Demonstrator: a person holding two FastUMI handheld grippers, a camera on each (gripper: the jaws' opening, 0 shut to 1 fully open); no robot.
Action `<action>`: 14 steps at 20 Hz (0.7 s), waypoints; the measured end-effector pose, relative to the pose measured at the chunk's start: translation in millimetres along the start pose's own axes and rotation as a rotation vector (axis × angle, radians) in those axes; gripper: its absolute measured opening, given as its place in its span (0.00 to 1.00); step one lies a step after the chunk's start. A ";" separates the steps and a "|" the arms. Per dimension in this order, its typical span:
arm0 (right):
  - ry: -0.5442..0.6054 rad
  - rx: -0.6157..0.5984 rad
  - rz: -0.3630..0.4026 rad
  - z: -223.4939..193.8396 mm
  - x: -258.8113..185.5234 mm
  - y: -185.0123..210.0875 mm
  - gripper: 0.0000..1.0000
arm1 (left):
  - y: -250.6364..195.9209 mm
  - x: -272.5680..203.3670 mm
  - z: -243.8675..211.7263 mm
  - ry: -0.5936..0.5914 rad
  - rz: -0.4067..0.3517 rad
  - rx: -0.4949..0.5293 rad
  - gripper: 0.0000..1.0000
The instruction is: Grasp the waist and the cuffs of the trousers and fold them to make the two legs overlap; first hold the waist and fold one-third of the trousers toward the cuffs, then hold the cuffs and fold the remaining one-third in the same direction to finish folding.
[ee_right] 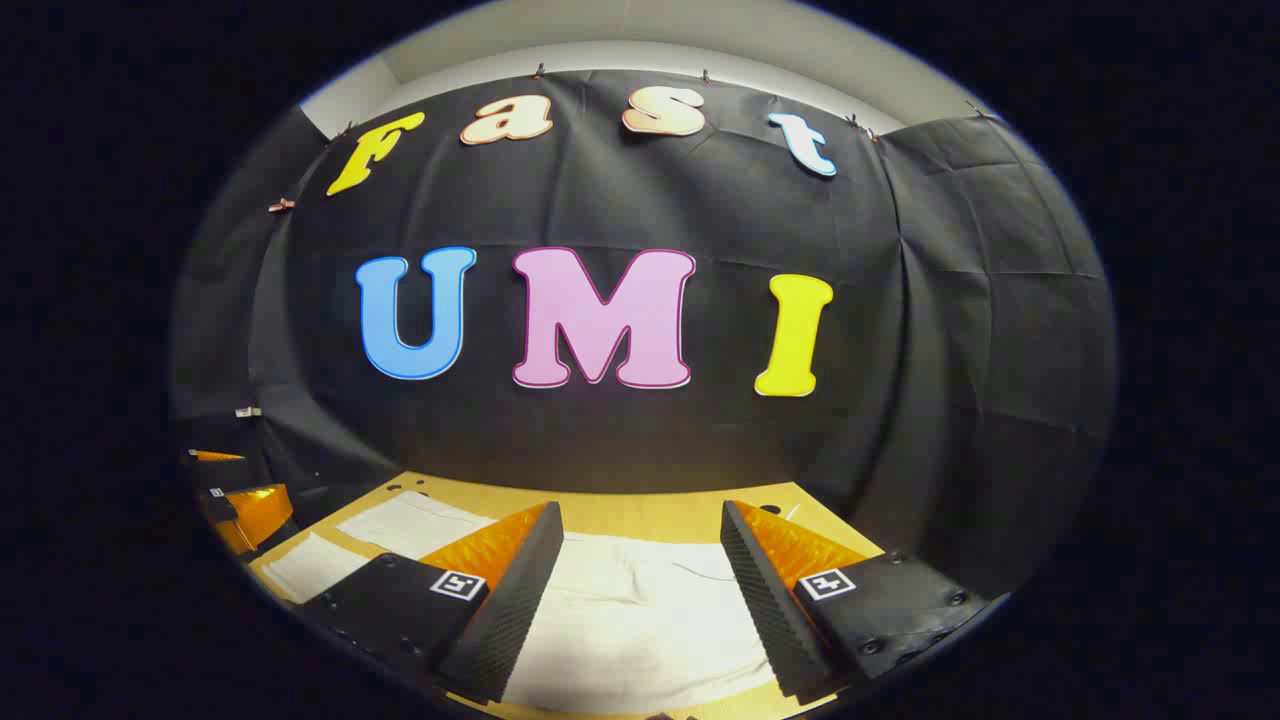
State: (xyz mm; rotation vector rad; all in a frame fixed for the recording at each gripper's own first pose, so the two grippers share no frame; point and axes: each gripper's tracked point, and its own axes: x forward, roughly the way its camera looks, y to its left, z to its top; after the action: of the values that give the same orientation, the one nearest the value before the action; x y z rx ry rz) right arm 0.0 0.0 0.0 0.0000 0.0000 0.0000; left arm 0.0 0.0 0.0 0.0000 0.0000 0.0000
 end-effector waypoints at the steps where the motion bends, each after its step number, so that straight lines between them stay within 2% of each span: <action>1: 0.010 -0.001 -0.004 -1.9 0.8 -0.7 0.97 | -0.6 3.2 -2.0 0.005 0.001 0.003 0.96; 5: -0.009 0.010 0.013 8.0 11.1 3.1 0.97 | 2.8 8.1 0.6 0.003 0.027 0.022 0.97; 14: 0.007 -0.024 0.038 -3.2 23.0 0.0 0.97 | 11.2 19.1 -2.9 0.020 0.059 0.017 0.98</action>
State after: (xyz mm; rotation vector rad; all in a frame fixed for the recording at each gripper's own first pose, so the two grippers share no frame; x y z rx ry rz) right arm 23.0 0.0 -3.2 -0.0240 0.0069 0.0376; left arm 19.1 11.2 -2.9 0.0174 0.0197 0.0586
